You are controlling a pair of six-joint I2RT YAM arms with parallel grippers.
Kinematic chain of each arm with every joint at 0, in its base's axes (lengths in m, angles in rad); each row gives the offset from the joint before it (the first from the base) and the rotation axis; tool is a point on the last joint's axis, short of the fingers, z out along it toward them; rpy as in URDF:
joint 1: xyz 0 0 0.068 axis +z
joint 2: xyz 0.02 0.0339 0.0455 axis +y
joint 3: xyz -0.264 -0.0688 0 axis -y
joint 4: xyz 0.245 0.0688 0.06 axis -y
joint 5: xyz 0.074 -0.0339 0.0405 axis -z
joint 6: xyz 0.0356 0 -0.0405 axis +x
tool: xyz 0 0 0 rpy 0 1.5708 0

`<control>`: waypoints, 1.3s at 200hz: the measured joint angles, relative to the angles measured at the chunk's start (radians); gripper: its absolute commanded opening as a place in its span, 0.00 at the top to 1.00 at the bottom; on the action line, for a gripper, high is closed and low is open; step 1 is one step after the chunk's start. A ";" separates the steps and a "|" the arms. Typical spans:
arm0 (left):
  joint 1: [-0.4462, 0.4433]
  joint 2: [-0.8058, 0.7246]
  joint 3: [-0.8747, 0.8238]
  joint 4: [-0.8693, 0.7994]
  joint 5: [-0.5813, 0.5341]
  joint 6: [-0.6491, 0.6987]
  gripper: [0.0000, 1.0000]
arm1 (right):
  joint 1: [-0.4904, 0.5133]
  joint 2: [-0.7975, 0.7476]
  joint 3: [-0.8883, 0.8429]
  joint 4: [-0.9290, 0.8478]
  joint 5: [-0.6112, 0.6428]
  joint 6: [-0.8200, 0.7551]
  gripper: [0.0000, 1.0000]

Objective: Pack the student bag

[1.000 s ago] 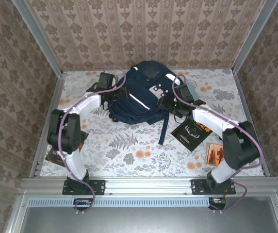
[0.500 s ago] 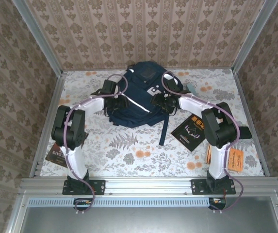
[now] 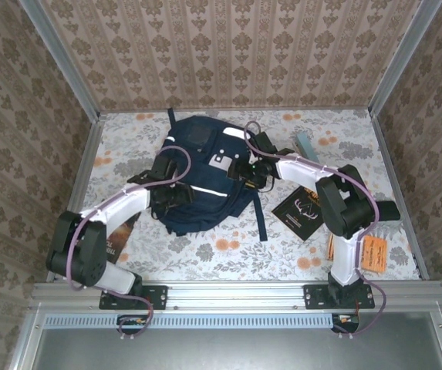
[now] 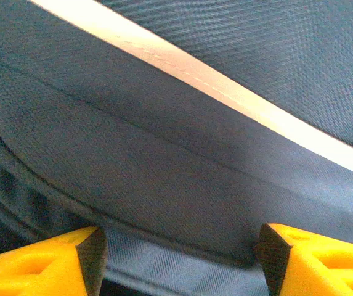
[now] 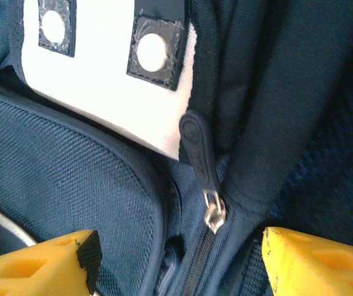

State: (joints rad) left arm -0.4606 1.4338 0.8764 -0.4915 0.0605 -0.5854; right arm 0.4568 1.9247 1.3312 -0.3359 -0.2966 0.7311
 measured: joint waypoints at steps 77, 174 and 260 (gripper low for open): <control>-0.330 -0.005 0.309 -0.203 -0.237 0.154 0.28 | -0.160 -0.422 -0.218 -0.031 0.052 -0.029 0.00; -0.505 0.523 0.697 -0.432 -0.356 0.317 0.54 | -0.330 -0.647 -0.461 -0.055 0.108 -0.021 0.00; -0.473 0.627 0.741 -0.485 -0.361 0.326 0.66 | -0.356 -0.654 -0.496 -0.042 0.102 0.005 0.01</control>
State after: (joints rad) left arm -0.9333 2.0605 1.6173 -0.9768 -0.3004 -0.2592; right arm 0.1013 1.2709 0.8356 -0.3782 -0.1947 0.7357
